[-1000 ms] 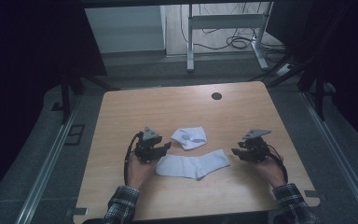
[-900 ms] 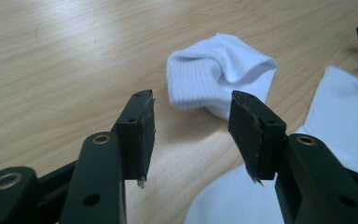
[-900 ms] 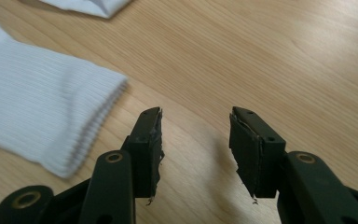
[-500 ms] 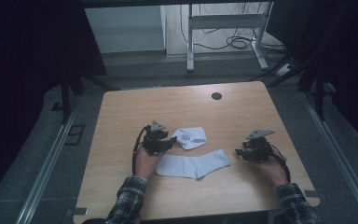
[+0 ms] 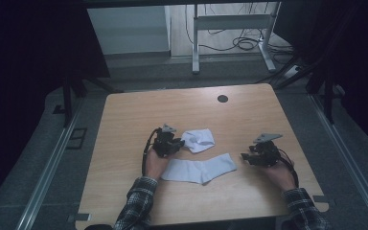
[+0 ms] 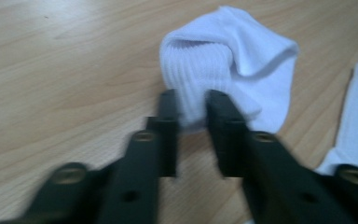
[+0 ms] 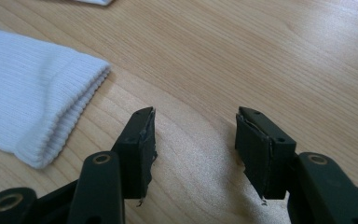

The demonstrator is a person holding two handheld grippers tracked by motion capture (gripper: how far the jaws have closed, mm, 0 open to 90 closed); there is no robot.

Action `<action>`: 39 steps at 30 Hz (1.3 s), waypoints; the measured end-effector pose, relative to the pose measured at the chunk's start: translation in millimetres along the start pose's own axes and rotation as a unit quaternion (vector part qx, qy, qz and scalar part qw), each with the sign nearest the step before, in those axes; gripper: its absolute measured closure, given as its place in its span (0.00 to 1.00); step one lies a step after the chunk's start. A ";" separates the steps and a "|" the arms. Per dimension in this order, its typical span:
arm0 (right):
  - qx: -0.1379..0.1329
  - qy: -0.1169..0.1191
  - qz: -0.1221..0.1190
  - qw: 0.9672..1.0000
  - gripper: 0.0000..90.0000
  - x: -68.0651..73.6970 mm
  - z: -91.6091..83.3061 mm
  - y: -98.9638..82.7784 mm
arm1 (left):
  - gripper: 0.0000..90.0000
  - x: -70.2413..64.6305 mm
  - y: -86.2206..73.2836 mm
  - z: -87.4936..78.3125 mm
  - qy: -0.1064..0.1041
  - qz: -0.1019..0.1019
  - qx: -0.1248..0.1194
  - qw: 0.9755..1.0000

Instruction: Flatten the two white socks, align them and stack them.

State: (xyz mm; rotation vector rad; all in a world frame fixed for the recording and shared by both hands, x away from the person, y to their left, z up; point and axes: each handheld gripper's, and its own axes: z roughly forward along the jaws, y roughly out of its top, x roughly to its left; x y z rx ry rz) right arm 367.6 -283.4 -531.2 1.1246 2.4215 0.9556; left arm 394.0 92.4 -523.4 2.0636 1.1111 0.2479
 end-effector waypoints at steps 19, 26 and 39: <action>-0.001 0.001 0.001 1.000 0.52 0.7 0.9 0.5 | 0.93 -36.0 56.5 -58.2 -0.023 0.051 -0.082 0.995; -0.001 0.001 0.000 1.000 0.51 0.5 0.7 0.1 | 0.86 -74.5 78.8 -19.3 -0.046 0.093 -0.047 0.994; 0.004 0.001 0.001 1.000 0.52 1.2 0.1 1.0 | 0.52 -62.1 55.7 -5.9 0.006 0.103 -0.017 0.995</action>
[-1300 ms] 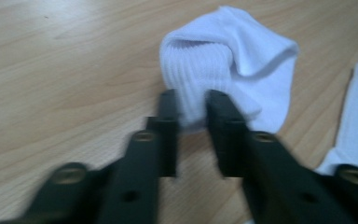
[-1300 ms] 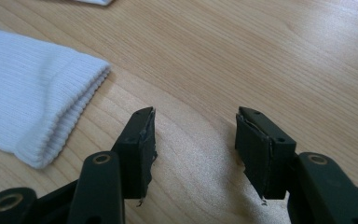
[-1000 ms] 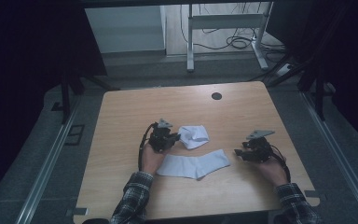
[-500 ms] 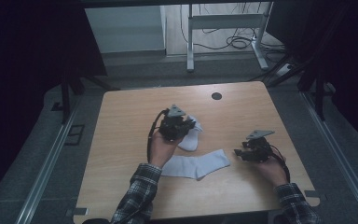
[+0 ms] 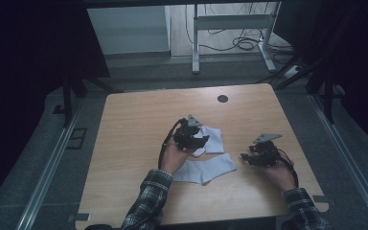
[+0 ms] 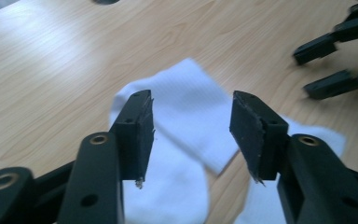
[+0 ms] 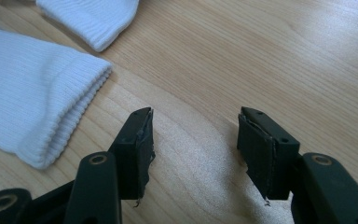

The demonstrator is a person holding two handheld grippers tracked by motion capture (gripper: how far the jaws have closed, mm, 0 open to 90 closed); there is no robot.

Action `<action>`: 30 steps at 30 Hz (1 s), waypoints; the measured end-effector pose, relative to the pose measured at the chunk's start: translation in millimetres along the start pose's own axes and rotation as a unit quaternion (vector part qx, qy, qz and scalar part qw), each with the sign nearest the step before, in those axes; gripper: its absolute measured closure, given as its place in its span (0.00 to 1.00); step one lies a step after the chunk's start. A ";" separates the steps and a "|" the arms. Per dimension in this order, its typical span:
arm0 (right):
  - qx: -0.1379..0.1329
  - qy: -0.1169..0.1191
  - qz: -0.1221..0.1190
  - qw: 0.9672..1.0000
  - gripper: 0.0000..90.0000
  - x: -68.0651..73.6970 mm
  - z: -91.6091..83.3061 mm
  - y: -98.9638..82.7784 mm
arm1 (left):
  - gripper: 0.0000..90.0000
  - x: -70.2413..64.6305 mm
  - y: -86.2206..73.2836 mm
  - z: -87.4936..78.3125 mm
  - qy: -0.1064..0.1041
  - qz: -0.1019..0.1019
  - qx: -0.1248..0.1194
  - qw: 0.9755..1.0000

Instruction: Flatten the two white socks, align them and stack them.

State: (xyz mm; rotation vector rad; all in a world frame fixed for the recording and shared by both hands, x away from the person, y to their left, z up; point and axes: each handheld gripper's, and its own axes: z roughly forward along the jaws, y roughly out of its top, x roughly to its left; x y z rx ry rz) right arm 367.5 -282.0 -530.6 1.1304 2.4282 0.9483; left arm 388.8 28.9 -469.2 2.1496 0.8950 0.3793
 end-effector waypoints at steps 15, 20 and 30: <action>-0.030 0.071 0.015 0.997 0.73 18.5 -6.3 29.7 | 0.41 25.0 -44.1 11.6 0.040 -0.016 0.035 0.998; -0.030 0.086 -0.014 0.996 0.73 33.2 5.7 44.8 | 0.39 26.0 -48.2 18.4 0.039 -0.022 0.042 0.998; -0.027 0.095 -0.053 0.994 0.67 51.8 36.8 64.8 | 0.38 25.1 -53.5 26.6 0.046 -0.019 0.063 0.997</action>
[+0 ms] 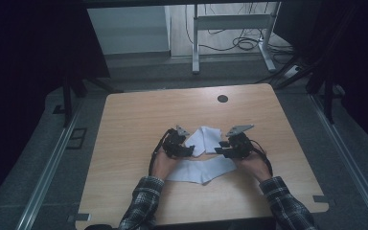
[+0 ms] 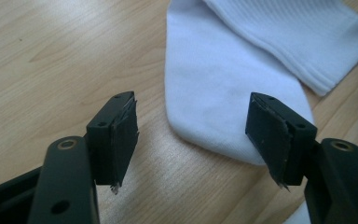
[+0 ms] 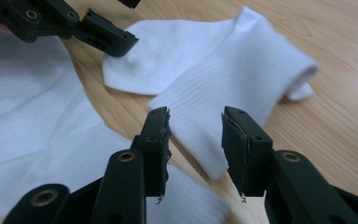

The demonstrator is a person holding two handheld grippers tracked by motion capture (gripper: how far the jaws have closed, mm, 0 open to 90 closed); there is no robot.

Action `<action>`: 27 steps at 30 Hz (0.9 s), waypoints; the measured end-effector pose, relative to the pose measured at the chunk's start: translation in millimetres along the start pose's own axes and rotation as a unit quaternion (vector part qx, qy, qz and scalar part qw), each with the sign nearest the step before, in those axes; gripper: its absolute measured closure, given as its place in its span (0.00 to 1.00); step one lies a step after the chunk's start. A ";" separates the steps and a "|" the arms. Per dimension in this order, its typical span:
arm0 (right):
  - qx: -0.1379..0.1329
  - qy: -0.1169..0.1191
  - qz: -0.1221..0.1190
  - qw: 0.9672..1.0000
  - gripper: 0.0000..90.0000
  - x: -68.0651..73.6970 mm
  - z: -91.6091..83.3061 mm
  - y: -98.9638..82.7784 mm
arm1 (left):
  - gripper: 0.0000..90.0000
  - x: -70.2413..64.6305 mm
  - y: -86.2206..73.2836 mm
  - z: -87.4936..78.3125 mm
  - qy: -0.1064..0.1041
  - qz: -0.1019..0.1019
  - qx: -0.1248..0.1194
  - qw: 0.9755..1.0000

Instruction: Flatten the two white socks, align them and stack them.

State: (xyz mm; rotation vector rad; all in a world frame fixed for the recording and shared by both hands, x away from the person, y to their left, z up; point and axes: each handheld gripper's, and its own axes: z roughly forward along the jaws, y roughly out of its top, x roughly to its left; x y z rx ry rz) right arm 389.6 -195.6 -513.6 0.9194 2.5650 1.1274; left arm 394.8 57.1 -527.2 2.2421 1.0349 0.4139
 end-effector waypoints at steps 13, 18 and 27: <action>0.044 -0.031 -0.027 0.998 0.92 9.0 21.6 1.5 | 0.37 4.5 -5.3 1.3 0.000 -0.006 0.013 1.000; 0.021 0.004 0.021 1.000 0.92 6.8 5.5 10.9 | 0.37 10.2 -9.2 -4.0 0.015 0.000 0.019 1.000; -0.016 0.018 0.030 0.999 0.90 9.2 -30.6 40.7 | 0.37 26.5 -13.4 -21.7 0.043 -0.025 0.001 0.999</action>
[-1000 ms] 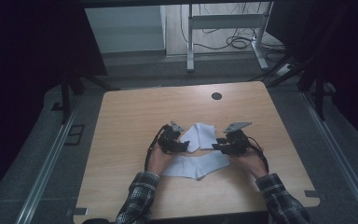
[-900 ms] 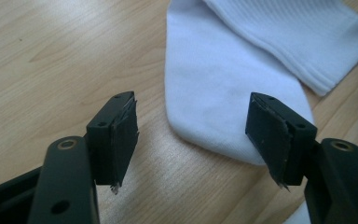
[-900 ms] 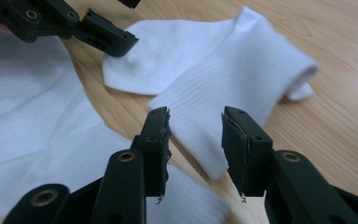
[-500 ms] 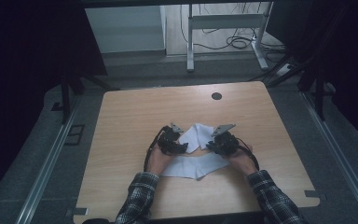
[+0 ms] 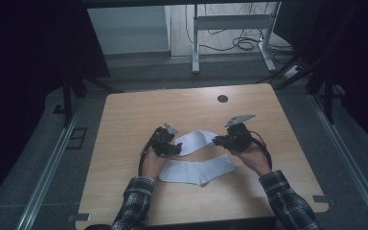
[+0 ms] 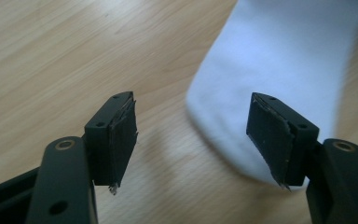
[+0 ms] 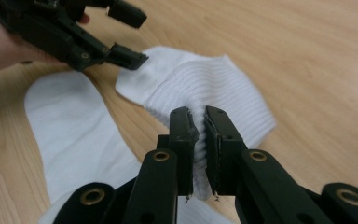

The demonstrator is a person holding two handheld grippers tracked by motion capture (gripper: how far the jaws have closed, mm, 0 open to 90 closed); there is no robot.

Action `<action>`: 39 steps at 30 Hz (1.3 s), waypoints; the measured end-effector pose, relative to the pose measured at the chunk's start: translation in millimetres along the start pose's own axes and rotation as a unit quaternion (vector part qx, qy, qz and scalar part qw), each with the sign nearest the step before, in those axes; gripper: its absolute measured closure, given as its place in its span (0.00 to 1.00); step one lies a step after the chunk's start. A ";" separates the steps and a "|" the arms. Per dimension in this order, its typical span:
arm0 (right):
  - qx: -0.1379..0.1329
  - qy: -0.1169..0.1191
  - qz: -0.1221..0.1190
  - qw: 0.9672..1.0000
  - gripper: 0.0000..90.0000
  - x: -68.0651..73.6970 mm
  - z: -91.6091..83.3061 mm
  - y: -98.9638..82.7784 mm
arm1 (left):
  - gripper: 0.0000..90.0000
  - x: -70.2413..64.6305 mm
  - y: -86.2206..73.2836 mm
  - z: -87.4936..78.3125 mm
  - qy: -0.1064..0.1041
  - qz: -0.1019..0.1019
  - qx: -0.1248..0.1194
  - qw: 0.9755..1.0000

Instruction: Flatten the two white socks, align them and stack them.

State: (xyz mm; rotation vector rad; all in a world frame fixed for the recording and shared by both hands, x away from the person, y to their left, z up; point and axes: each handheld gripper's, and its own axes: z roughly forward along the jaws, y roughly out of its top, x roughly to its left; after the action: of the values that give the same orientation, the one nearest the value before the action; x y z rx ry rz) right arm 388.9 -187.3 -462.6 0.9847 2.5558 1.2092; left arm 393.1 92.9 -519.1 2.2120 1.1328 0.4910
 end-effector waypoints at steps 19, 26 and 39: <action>-0.020 -0.114 0.085 0.990 0.77 -53.8 -11.7 4.5 | 0.36 10.9 -10.8 2.1 0.021 0.016 0.024 0.999; -0.014 -0.128 0.097 0.987 0.72 -67.3 -10.5 -8.4 | 0.36 14.7 -11.1 -3.2 0.012 0.005 0.008 1.000; 0.009 -0.148 0.071 0.986 0.74 -82.1 14.4 -25.9 | 0.47 26.9 -13.5 -5.7 -0.001 -0.065 -0.036 0.997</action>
State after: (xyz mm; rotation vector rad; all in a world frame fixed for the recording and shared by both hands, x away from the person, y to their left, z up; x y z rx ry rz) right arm 445.1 -240.8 -502.6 1.2645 2.3031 0.9868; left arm 397.1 123.1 -522.2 2.0625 1.2295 0.4673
